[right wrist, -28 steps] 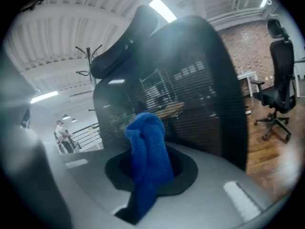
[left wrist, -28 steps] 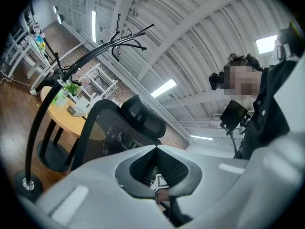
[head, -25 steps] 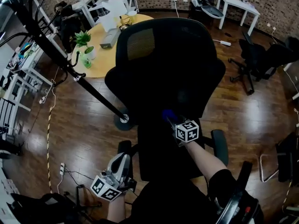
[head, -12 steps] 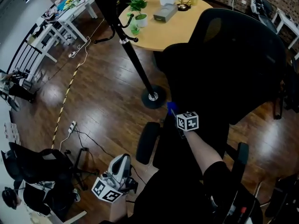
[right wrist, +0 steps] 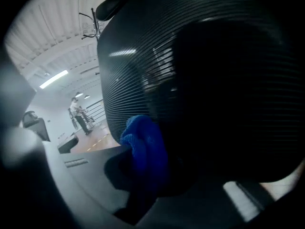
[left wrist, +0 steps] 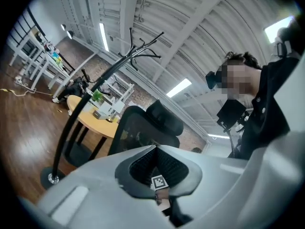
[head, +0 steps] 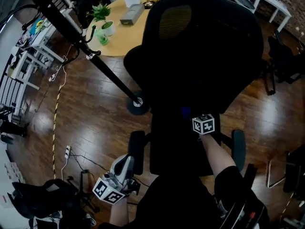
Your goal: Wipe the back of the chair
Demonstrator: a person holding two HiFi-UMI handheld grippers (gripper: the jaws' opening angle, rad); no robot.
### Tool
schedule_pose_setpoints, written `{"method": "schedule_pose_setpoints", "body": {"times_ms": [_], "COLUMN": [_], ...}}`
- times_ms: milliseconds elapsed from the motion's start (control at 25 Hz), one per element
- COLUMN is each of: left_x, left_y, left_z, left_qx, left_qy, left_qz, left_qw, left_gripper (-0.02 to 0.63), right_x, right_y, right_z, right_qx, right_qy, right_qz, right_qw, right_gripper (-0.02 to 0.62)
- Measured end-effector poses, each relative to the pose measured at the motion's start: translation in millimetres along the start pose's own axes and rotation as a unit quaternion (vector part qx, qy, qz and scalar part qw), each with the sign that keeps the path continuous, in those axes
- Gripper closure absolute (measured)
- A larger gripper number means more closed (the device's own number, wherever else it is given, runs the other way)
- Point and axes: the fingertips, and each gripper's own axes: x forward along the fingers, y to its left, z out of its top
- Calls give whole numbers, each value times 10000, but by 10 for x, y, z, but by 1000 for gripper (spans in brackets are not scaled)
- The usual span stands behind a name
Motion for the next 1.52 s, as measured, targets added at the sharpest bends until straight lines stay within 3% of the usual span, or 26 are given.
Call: {"method": "schedule_pose_setpoints", "body": {"times_ms": [200, 440, 560, 640, 720, 800, 880, 1040, 1240, 1520], "left_x": [598, 897, 889, 867, 864, 941, 1122, 1301, 1295, 1133], "left_y": [-107, -322, -283, -231, -219, -275, -416, -769, -1213, -1404], "left_z": [-166, -293, -306, -293, -255, -193, -150, -118, -141, -169], "left_qx": [-114, -48, -9, -17, -23, -10, -50, -158, -354, -427], "left_qy": [523, 868, 941, 937, 910, 871, 803, 686, 583, 506], "left_qz": [-799, -1287, -1384, -1437, -1542, -1721, -2042, -2593, -3086, -3180], "left_qw": [9954, 9879, 9859, 9852, 9838, 9812, 9756, 9632, 9487, 9458], "left_gripper": [614, 614, 614, 614, 614, 614, 614, 614, 614, 614], "right_x": [-694, -1097, -1181, -1213, -1344, -1715, -2299, -3309, -4106, -4197], "right_y": [-896, -1347, -1362, -1118, -644, -100, 315, 868, 1239, 1558], "right_z": [-44, -151, -122, 47, 304, 635, 925, 1081, 1028, 1034], "right_qx": [760, 1289, 1510, 1679, 1764, 1693, 1528, 1303, 1064, 946], "right_qy": [-383, -661, -876, -1261, -1822, -2512, -3151, -3887, -4523, -4637], "right_qz": [-1090, -1641, -1812, -1489, -788, -11, 444, 631, 502, 829], "right_qw": [9904, 9758, 9678, 9663, 9641, 9530, 9356, 9099, 8841, 8770], "right_gripper": [558, 557, 557, 557, 558, 558, 558, 560, 559, 559]}}
